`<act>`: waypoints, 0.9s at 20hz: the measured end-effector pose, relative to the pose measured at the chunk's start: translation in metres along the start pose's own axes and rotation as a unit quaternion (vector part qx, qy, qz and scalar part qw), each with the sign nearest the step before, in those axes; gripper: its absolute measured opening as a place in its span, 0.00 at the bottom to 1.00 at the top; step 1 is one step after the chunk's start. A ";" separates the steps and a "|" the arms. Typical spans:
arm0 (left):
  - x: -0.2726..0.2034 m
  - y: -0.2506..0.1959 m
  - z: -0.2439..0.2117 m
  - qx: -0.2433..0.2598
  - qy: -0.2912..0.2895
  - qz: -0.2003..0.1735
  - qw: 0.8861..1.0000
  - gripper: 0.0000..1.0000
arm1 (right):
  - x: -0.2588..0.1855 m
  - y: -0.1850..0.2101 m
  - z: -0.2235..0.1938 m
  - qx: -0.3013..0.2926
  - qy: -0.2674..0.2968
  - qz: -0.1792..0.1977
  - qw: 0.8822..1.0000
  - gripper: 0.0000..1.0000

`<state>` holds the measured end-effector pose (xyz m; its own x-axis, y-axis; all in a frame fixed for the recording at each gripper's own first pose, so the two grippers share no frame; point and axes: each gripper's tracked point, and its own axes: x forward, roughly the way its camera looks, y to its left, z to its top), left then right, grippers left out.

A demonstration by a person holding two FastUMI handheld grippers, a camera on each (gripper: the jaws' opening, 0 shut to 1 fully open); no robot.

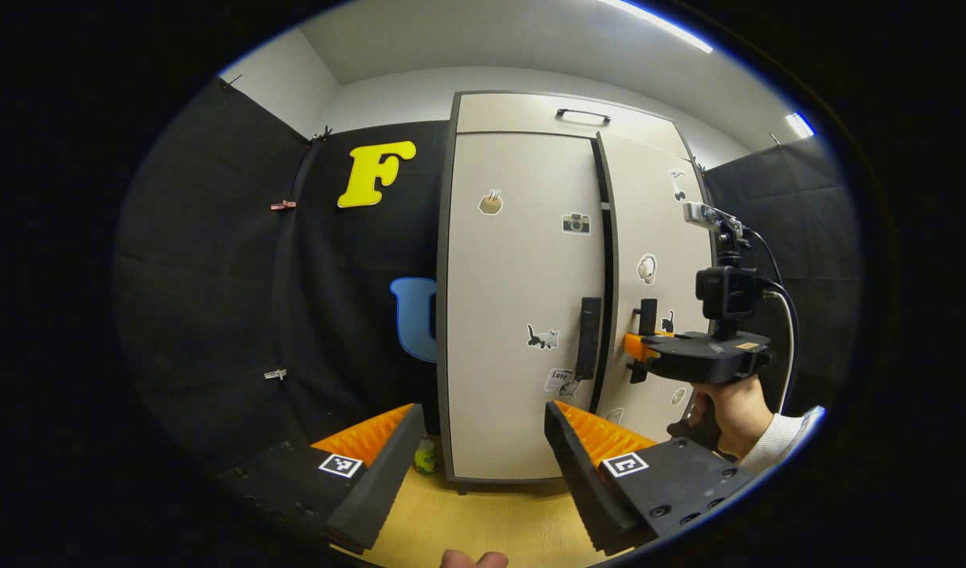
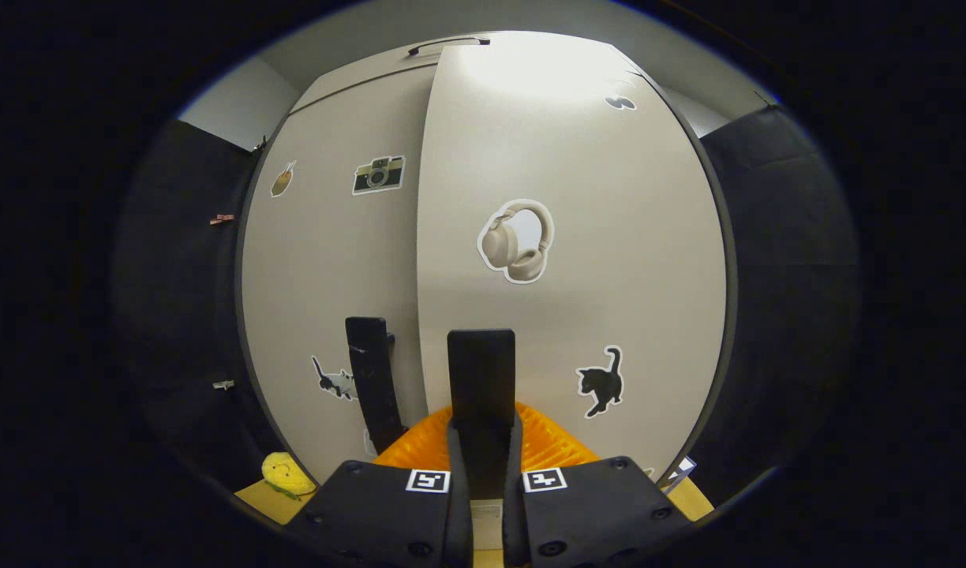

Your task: Open the right door of the double-door shoe cabinet with the right hand, and open the left door with the left hand.

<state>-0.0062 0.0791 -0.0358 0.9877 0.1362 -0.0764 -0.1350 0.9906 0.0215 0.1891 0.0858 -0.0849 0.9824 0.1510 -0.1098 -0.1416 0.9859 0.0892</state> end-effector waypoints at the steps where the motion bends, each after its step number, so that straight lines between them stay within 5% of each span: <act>1: -0.003 -0.003 0.001 0.000 -0.001 0.000 1.000 0.95 | -0.011 -0.004 0.000 0.004 0.003 0.004 1.000 0.18; 18: -0.020 -0.060 0.014 -0.005 -0.012 -0.016 1.000 0.94 | -0.136 -0.088 0.009 0.017 0.015 0.005 1.000 0.18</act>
<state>-0.0169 0.0165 -0.0216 0.9932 0.1039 -0.0525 -0.1035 0.9946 0.0096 0.0694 -0.0224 -0.0688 0.9768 0.1638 -0.1380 -0.1471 0.9813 0.1238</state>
